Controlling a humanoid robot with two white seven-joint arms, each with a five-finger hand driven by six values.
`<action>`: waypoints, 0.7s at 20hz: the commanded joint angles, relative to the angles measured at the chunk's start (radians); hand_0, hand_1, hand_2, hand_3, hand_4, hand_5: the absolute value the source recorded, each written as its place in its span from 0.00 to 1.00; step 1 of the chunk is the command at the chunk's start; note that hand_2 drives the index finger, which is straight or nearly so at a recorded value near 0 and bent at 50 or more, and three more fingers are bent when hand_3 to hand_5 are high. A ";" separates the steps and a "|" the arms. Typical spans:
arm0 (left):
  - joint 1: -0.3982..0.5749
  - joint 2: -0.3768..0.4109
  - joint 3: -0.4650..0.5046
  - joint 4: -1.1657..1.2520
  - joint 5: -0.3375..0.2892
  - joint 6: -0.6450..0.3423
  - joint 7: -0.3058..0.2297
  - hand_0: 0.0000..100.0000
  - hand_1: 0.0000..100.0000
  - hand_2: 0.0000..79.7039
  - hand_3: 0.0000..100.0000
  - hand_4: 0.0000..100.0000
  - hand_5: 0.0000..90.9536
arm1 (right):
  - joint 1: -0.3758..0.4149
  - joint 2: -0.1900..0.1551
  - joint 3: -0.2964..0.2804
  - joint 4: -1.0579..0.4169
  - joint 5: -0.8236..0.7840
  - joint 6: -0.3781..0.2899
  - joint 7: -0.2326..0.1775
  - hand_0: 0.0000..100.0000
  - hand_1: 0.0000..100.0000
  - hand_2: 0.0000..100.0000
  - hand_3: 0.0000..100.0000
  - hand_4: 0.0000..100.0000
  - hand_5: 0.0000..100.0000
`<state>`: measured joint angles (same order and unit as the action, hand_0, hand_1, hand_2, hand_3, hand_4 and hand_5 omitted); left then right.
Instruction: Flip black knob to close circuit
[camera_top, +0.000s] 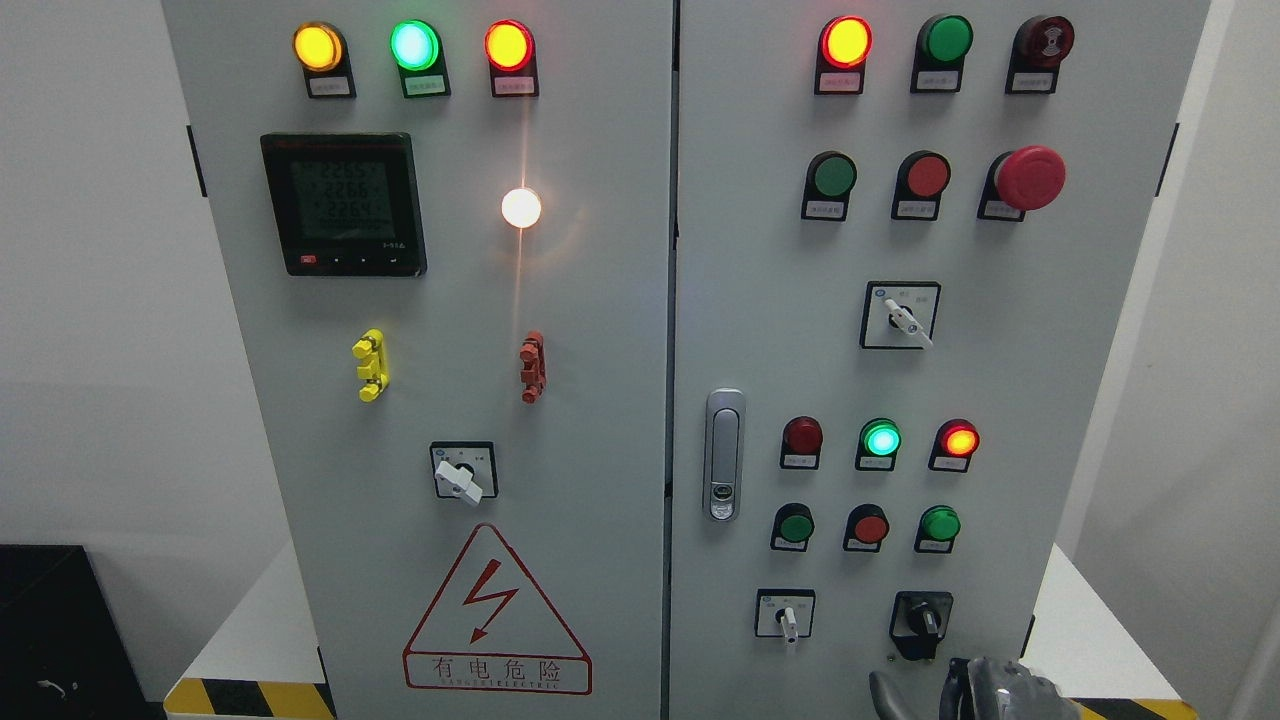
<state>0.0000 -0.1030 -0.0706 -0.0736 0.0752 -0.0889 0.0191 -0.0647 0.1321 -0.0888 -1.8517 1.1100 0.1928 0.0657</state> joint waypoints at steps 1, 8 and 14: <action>0.006 0.000 0.000 0.000 0.000 0.000 0.001 0.12 0.56 0.00 0.00 0.00 0.00 | 0.048 -0.002 0.053 -0.122 -0.241 0.036 -0.027 0.00 0.09 0.75 1.00 0.90 0.89; 0.006 0.000 0.000 0.000 0.000 0.000 0.001 0.12 0.56 0.00 0.00 0.00 0.00 | 0.155 -0.006 0.061 -0.191 -0.588 0.039 -0.131 0.00 0.11 0.48 0.74 0.71 0.65; 0.006 0.000 0.000 0.000 0.000 0.000 0.001 0.12 0.56 0.00 0.00 0.00 0.00 | 0.241 -0.012 0.061 -0.234 -0.831 0.036 -0.204 0.00 0.12 0.32 0.50 0.51 0.48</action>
<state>0.0000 -0.1030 -0.0706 -0.0736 0.0752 -0.0889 0.0191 0.0997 0.1266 -0.0265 -1.9899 0.4999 0.2323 -0.1057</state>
